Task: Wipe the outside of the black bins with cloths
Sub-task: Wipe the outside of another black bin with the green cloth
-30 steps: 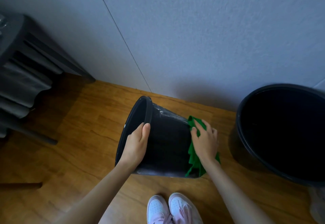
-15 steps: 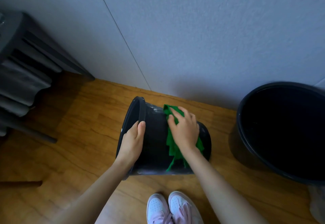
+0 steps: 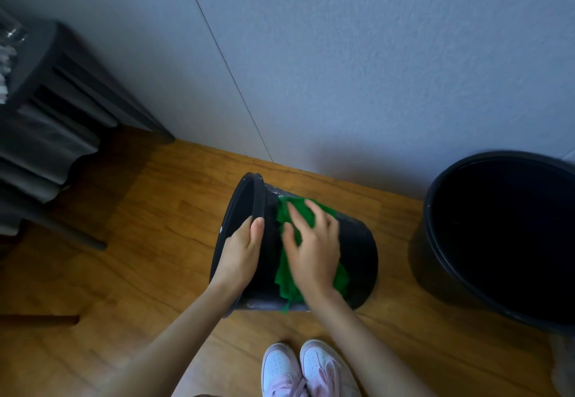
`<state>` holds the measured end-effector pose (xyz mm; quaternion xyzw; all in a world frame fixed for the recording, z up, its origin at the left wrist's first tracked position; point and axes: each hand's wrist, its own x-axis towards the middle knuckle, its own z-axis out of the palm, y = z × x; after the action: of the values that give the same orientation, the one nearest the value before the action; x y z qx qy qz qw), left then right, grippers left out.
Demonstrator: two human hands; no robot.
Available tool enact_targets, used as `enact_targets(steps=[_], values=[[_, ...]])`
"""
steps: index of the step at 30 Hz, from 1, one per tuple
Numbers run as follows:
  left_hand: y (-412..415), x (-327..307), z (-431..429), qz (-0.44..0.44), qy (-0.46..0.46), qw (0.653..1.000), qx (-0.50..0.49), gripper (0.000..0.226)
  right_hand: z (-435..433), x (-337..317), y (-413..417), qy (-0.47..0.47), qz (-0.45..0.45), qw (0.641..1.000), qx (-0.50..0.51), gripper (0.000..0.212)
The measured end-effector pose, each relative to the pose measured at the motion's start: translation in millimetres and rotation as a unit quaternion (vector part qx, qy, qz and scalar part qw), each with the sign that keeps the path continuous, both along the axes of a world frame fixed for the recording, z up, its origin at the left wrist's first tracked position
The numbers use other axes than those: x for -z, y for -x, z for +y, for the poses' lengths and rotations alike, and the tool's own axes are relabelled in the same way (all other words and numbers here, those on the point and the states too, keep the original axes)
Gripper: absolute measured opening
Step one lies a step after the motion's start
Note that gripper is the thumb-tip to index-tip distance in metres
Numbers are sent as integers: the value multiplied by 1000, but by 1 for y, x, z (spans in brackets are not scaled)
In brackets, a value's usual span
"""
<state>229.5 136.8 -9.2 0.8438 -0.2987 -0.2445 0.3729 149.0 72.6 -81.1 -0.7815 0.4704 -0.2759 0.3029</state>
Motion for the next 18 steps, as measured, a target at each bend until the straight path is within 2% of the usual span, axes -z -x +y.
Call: enact_targets(steps=[3,6,12,15,18], values=[[0,2,1,0,4,1000,0,37,-8,-17,-21,-14,-5,999,-47,37],[-4,3,3,0,6,1000,3,37,-40,2,-19,-66,38,995,-67,35],[-11,4,10,15,1,1000,-4,37,-90,64,41,-174,157,971,42,34],[-11,3,11,25,-1,1000,2,35,-87,73,60,-192,156,967,63,35],[-10,2,11,30,2,999,9,35,-62,63,54,-130,103,985,44,33]])
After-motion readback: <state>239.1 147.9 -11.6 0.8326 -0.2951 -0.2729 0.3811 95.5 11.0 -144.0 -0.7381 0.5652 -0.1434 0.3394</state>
